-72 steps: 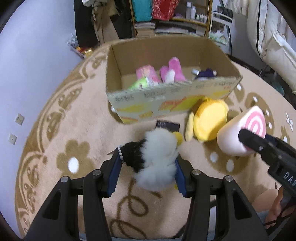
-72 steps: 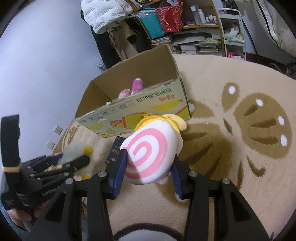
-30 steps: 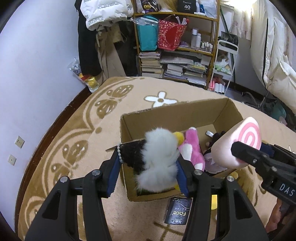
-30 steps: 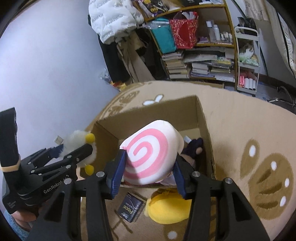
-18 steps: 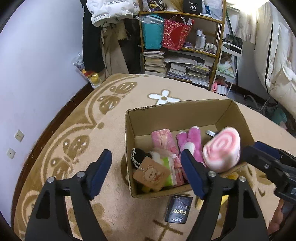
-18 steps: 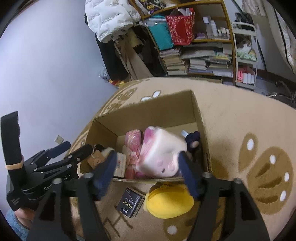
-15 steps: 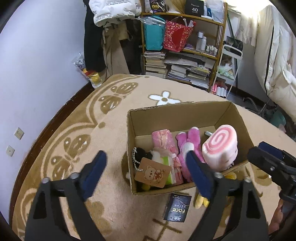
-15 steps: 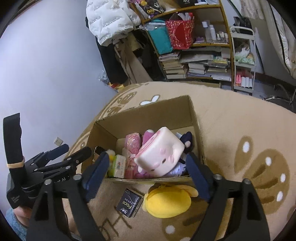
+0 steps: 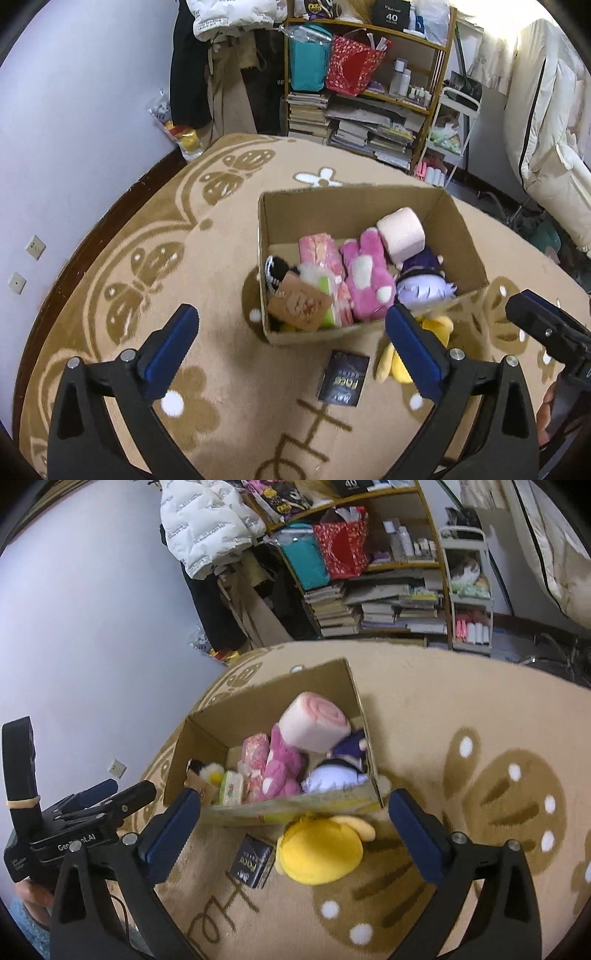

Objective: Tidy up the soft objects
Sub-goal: 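Move the left gripper to the black Face pack while the right approaches the yellow plush, then grasp the black Face tissue pack with the left gripper while the right grasps the yellow plush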

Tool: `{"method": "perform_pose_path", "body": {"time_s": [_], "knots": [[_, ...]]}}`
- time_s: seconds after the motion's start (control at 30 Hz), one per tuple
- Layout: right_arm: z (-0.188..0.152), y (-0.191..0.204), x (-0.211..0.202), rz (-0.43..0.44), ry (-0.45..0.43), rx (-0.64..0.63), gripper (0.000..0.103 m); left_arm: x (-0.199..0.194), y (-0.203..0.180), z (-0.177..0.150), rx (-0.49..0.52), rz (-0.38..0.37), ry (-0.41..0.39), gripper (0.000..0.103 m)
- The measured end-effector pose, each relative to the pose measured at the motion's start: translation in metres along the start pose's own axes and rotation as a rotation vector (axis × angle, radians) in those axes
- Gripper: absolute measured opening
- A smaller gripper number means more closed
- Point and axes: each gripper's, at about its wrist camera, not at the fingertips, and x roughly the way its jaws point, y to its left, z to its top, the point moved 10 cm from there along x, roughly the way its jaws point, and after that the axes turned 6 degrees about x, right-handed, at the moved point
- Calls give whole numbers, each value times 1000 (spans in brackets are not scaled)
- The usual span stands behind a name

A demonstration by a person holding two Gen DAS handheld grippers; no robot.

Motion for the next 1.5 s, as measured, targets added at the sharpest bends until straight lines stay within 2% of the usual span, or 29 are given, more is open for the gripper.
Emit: {"method": "perform_pose_path", "body": {"time_s": [0.27,0.5,0.83,1.13,1.5], "knots": [[-20,-11,1,-2,14,22,103,3,4,-23,-9,-8,29,100],[-32,-16,14,-9,35,24,103,24,1,-43,-6,0,56,100],[-54,-21,42,-19,89,4,103,59,-17,-69,52,-19,154,100],[-61,-30,63,-32,127,26,103,83,-32,-81,62,-73,225,100],[-69,-45,86,-42,162,43,103,102,-40,-93,60,-90,276,100]]}}
